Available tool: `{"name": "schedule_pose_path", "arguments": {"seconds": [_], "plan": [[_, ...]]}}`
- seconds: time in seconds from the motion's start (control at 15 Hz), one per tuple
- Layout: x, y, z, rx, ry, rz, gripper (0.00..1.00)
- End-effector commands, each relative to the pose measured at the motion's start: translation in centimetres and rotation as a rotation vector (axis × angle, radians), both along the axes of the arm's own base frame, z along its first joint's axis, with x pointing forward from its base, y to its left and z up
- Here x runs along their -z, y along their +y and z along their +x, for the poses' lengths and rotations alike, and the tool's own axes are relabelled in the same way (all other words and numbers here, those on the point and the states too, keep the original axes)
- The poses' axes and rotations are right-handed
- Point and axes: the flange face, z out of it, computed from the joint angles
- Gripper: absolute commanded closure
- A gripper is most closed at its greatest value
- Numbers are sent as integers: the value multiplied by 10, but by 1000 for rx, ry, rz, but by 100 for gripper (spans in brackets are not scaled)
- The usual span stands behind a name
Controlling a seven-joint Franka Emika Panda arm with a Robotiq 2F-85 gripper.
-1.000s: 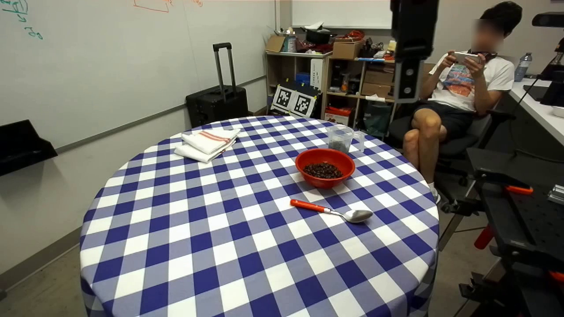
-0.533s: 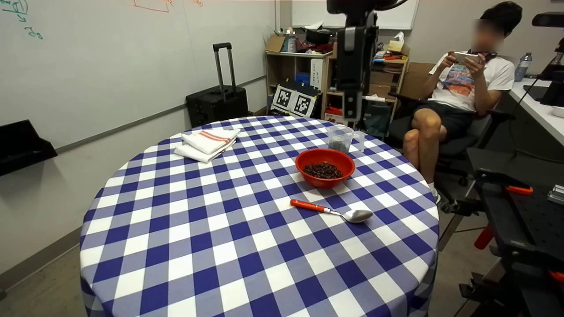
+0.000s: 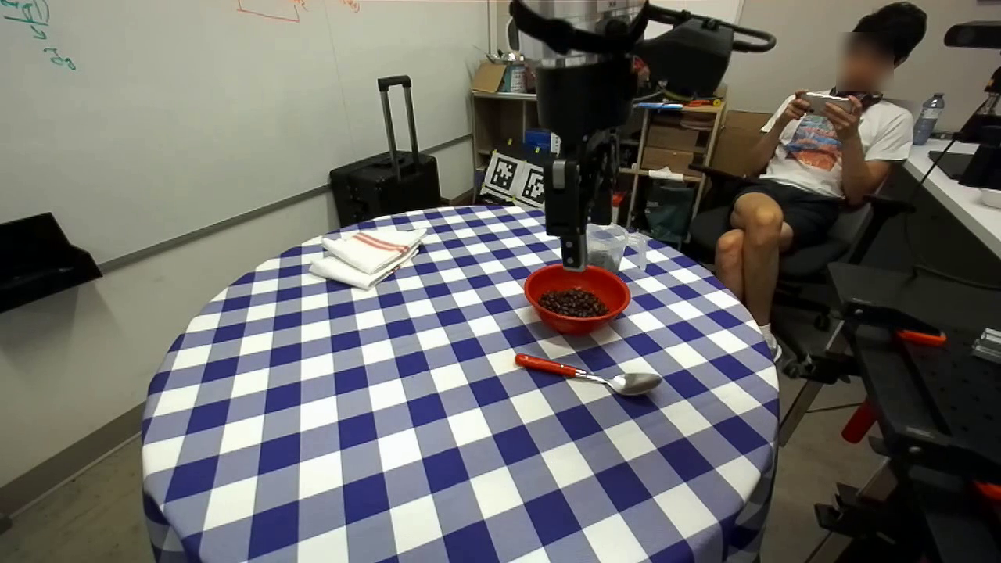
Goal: Put a spoonful of the things in the red bowl into the jug
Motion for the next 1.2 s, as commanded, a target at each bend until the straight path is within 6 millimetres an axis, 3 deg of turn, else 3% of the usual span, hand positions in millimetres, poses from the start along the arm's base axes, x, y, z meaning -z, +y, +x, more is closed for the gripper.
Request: {"name": "schedule_pose_path", "arguments": {"seconds": [0.0,0.53,1.13], "plan": [[25,-17,29,6,-11,1,0],[73,-22,65,-3,-3,22,0],[131,-32,71,5,19,47,0]]}}
